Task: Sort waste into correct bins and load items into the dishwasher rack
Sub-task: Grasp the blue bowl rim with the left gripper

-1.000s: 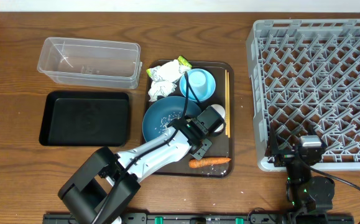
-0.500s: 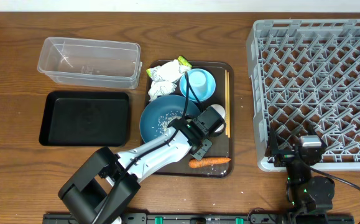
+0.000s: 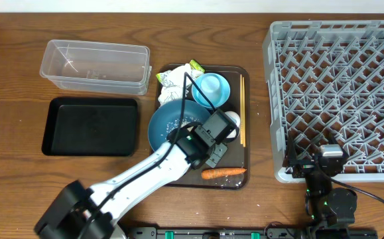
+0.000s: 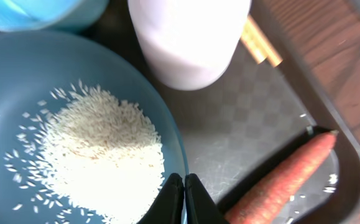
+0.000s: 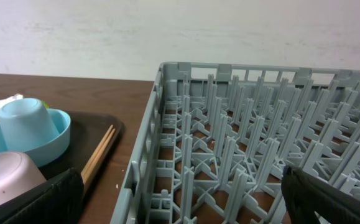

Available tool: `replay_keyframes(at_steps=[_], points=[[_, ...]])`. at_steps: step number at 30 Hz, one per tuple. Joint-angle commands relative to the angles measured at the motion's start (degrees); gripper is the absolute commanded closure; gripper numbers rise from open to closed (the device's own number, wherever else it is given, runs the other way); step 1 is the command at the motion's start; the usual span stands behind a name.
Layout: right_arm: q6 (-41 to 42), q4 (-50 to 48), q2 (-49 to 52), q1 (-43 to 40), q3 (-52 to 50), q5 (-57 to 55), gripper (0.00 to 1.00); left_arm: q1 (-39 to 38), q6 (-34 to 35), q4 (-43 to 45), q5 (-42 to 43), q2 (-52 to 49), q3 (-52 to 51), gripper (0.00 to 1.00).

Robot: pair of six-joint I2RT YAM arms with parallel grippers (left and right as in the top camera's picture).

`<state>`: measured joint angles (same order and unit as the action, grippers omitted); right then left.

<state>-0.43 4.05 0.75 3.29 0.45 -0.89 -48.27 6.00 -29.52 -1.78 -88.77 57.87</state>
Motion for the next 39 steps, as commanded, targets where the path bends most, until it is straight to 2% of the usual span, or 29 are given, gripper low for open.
replay_keyframes(at_steps=[1, 4, 8, 10, 13, 16, 27, 30, 36, 39], points=[[0.81, 0.20, -0.09, -0.63, -0.13, -0.15, 0.01, -0.02, 0.24, -0.09, -0.44, 2.78, 1.42, 0.94], [0.81, 0.20, -0.09, -0.63, -0.13, -0.15, 0.01, -0.02, 0.24, -0.15, -0.39, 3.13, 1.40, 0.93], [0.81, 0.20, -0.09, -0.63, -0.13, -0.15, 0.01, -0.09, 0.24, -1.90, 0.26, 2.14, 1.40, 0.70], [0.81, 0.20, -0.09, -0.63, -0.13, -0.15, 0.01, -0.09, 0.20, -2.89, 0.22, 1.25, 1.38, 0.63], [0.81, 0.20, -0.09, -0.63, -0.13, -0.15, 0.01, -0.09, 0.24, -3.19, 0.26, -0.81, 1.33, 0.57], [0.81, 0.20, -0.09, -0.63, -0.13, -0.15, 0.01, -0.09, 0.24, -2.95, 0.28, -3.65, 1.33, 0.55], [0.81, 0.20, -0.09, -0.63, -0.13, -0.15, 0.01, -0.09, 0.46, -2.21, 0.24, -10.38, 1.33, 0.52], [0.81, 0.20, -0.09, -0.63, -0.13, -0.15, 0.01, -0.09, 0.46, -1.55, 0.24, -10.40, 1.33, 0.61], [0.81, 0.20, -0.09, -0.63, -0.13, -0.15, 0.01, -0.09, 0.44, -1.44, 0.24, -11.74, 1.18, 0.64], [0.81, 0.20, -0.09, -0.63, -0.13, -0.15, 0.01, -0.09, 0.46, -1.38, 0.24, -12.44, 1.18, 0.72]])
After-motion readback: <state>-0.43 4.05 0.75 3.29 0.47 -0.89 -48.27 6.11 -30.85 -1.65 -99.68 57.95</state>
